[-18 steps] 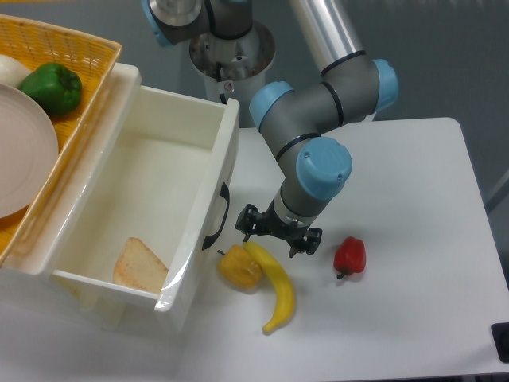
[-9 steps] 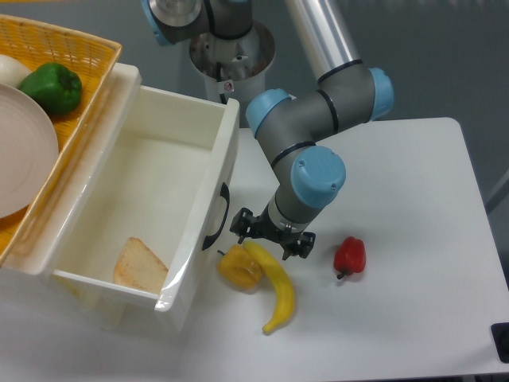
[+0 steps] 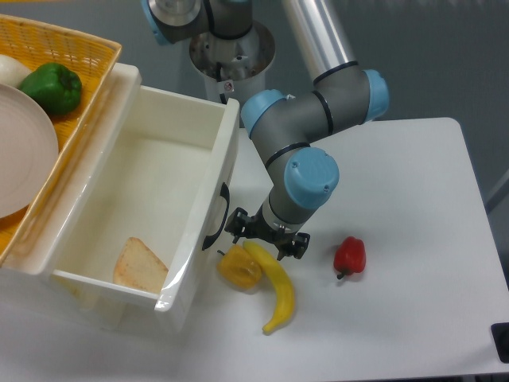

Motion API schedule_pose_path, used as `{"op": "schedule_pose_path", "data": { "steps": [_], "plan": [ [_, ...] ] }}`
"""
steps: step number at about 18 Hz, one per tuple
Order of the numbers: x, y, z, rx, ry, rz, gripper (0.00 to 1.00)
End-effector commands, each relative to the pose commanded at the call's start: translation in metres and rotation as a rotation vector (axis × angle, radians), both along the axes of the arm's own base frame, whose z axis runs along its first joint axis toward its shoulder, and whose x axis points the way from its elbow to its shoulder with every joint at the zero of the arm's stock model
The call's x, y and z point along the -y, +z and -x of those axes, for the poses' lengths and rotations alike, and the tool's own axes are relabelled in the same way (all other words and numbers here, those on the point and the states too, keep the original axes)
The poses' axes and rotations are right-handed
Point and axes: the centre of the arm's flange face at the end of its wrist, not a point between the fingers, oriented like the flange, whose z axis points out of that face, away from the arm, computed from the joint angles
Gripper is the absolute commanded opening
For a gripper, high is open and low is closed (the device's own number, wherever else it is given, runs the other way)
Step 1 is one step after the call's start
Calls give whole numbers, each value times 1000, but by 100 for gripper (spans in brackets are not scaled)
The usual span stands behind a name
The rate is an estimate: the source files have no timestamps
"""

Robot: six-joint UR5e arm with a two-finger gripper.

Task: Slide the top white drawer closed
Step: 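Push the drawer front with the gripper, sliding the drawer into the cabinet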

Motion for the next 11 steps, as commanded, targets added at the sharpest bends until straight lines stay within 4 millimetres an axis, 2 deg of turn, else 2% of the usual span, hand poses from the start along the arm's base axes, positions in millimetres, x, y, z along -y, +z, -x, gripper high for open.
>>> {"op": "schedule_pose_path", "data": {
  "steps": [11],
  "plan": [
    [-7, 18, -16, -9, -20, -27, 100]
  ]
}}
